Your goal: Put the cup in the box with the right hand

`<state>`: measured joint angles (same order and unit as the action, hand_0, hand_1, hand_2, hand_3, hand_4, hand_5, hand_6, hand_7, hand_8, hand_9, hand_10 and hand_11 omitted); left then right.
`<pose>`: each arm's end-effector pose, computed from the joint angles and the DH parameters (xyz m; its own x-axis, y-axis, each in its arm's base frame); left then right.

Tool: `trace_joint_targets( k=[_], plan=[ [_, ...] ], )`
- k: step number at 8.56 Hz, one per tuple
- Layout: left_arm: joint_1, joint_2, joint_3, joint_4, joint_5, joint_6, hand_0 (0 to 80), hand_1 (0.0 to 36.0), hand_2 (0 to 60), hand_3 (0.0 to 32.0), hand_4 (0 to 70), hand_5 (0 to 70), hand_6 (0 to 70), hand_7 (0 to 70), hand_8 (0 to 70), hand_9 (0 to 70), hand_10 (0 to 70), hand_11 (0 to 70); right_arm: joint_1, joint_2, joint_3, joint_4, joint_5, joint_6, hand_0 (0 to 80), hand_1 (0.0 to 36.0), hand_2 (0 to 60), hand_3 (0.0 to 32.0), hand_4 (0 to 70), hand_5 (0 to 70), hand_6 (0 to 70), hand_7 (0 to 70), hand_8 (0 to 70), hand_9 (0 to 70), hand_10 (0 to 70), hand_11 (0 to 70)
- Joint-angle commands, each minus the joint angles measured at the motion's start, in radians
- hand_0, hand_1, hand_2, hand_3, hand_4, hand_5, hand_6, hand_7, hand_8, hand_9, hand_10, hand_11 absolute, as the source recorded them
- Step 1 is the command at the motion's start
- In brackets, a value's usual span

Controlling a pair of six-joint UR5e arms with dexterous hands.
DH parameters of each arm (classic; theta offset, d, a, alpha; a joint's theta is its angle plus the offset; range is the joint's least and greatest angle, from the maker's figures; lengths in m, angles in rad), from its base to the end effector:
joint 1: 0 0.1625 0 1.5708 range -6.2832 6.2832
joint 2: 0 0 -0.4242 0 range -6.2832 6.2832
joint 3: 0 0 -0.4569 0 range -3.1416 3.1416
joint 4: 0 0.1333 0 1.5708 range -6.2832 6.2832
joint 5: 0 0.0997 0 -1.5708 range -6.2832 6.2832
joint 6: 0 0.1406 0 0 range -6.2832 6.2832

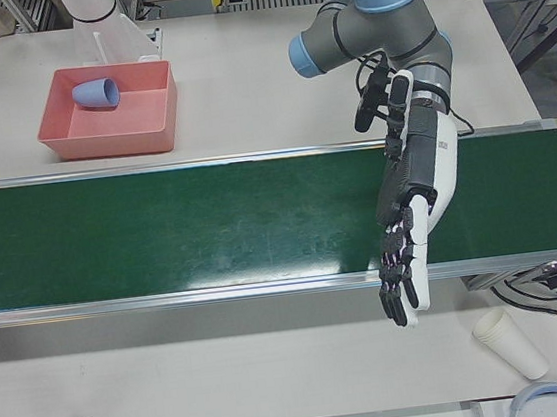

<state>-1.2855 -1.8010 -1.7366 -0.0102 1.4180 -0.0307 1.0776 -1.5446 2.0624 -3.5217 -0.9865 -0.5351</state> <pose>0.0444 -0.7012 0.4359 -0.9839 -0.1556 0.0883 -0.1415 0.3746 -0.9163 -0.0690 -0.5737 0.4431 -0.8877 -0.1360 0.4400 -0.4507 0.0600 -0.8907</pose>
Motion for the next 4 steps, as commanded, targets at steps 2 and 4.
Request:
trace_joint_targets(
  k=[2, 4],
  plan=[
    [0.000, -0.001, 0.000, 0.001, 0.001, 0.002, 0.0, 0.0, 0.0, 0.0, 0.0, 0.0, 0.0, 0.0, 0.0, 0.0, 0.0, 0.0, 0.033, 0.018, -0.278, 0.218, -0.228, 0.185, 52.8, 12.2, 2.8, 0.0, 14.2, 4.5, 2.6, 3.9, 0.0, 0.0, 1.8, 4.6],
    [0.002, 0.000, 0.000, 0.001, 0.001, 0.000, 0.0, 0.0, 0.0, 0.0, 0.0, 0.0, 0.0, 0.0, 0.0, 0.0, 0.0, 0.0, 0.053, 0.024, -0.283, 0.221, -0.273, 0.179, 47.1, 7.0, 2.8, 0.0, 6.1, 1.8, 0.0, 0.0, 0.0, 0.0, 0.0, 0.0]
  ],
)
